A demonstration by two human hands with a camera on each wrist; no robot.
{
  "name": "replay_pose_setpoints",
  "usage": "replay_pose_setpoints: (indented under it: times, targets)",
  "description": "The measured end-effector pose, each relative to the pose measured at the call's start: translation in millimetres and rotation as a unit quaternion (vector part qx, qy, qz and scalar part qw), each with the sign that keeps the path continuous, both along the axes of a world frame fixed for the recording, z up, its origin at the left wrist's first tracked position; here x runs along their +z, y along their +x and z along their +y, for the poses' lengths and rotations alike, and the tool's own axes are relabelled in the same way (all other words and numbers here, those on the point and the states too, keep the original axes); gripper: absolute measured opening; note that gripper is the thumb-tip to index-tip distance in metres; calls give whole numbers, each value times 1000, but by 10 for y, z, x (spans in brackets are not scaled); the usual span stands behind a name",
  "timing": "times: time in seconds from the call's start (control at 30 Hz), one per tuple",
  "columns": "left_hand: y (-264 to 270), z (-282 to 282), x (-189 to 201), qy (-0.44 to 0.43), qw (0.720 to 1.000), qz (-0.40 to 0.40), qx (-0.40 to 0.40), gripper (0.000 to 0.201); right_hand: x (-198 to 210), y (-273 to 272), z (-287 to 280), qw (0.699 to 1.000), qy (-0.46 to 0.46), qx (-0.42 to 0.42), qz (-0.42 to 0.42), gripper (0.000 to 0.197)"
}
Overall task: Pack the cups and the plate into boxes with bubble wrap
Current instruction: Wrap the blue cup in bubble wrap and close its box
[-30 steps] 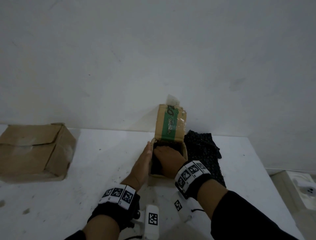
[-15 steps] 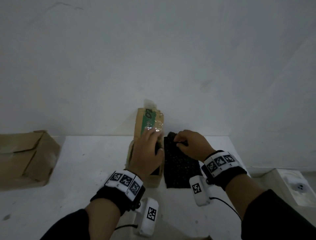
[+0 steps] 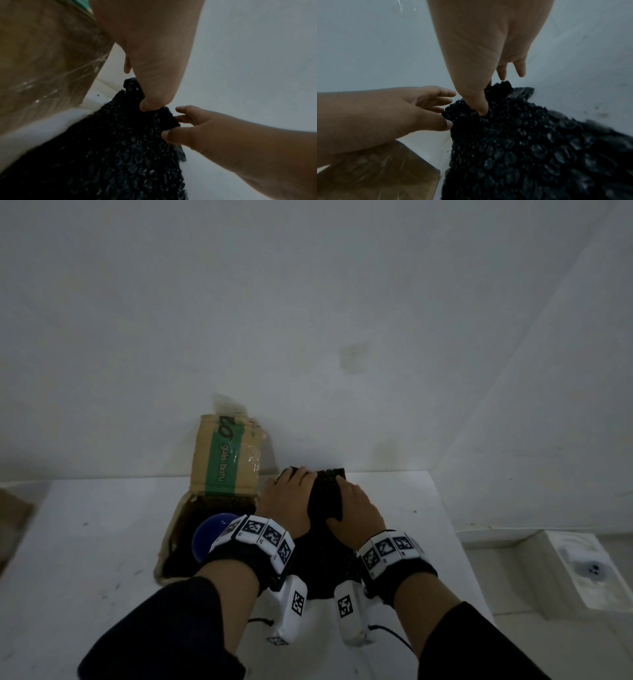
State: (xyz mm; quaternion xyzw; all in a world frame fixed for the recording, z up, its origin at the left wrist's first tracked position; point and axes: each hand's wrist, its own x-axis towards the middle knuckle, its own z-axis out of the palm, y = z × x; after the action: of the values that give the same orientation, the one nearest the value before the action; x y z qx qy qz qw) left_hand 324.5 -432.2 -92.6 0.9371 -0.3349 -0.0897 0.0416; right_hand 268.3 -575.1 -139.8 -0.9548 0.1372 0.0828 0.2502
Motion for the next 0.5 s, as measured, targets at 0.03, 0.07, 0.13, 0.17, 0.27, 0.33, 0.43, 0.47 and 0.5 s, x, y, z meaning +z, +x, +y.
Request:
replay_pose_setpoints:
  times: [0.03, 0.07, 0.13, 0.17, 0.27, 0.33, 0.43, 0.47, 0.5]
  targets:
    - [7, -19, -35, 15, 1000, -1, 5, 73, -35, -1, -4, 1000, -24, 1, 2, 79]
    - [8, -35, -67, 26, 1000, -8, 7, 73, -69, 0, -2, 999, -48, 1, 2, 76]
    - [16, -58, -122, 38, 999, -29, 4, 70, -117, -3, 10, 996, -89, 3, 3, 63]
    - [21, -64, -137, 40, 999, -35, 2, 66, -132, -16, 23, 995, -98, 2, 0, 55]
    - [-9, -69, -85, 42, 999, -34, 6, 48, -136, -65, 62, 996, -73, -18, -46, 34]
    - [-50, -58, -6, 39, 999, -19, 17, 36, -87, -101, 67, 995, -34, -33, -85, 28]
    - [-95, -29, 95, 19, 999, -26, 14, 27, 81, -127, 45, 986, 10, -68, -151, 21]
    - [-105, -21, 136, 6, 999, -38, 9, 25, 149, -129, 39, 982, 24, -75, -172, 18]
    - [-112, -18, 185, -9, 999, -53, 5, 23, 220, -130, 37, 977, 38, -79, -192, 14]
